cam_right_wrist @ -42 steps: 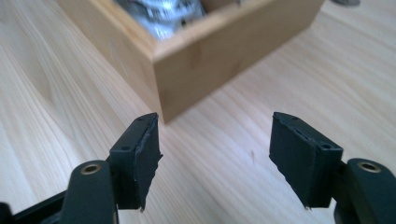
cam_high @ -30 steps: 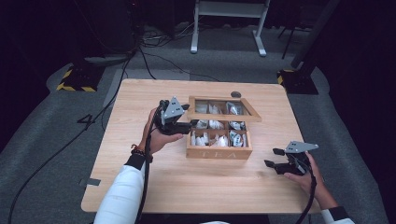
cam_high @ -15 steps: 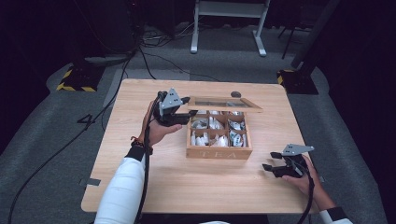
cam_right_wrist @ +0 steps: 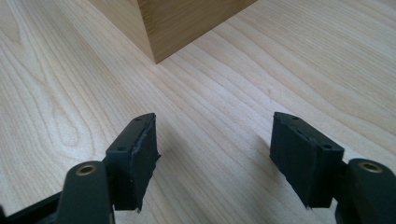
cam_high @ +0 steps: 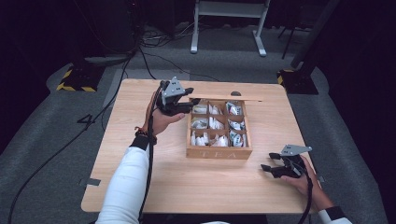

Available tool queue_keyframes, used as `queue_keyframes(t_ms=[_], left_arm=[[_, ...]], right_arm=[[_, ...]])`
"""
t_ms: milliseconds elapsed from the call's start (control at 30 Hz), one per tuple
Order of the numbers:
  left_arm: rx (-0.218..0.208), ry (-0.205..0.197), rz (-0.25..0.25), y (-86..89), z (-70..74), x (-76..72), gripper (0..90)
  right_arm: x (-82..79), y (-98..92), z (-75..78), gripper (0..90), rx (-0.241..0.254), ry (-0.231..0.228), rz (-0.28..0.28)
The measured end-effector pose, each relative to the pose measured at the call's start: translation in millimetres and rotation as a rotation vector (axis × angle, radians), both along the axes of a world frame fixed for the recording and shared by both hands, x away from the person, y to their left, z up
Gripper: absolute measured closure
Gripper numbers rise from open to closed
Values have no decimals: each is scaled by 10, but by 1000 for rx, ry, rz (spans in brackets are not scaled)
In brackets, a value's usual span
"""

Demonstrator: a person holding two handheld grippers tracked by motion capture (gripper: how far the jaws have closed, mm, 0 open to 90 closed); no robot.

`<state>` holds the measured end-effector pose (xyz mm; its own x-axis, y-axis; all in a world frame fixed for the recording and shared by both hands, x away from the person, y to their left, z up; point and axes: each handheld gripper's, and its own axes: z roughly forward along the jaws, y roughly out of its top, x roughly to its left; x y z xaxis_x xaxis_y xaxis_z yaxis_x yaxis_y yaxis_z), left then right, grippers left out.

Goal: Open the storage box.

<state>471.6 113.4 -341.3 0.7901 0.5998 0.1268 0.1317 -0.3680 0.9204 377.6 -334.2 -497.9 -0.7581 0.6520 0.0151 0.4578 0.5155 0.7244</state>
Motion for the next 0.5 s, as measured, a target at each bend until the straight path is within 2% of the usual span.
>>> queue_keyframes(t_ms=[167,500], left_arm=[[-4,-5,8,1,44,73,557],[-44,7,3,18,97,198,562]], right_arm=[[-3,12,-16,309,3,-7,-2],[-7,19,-56,253,13,-36,-3]])
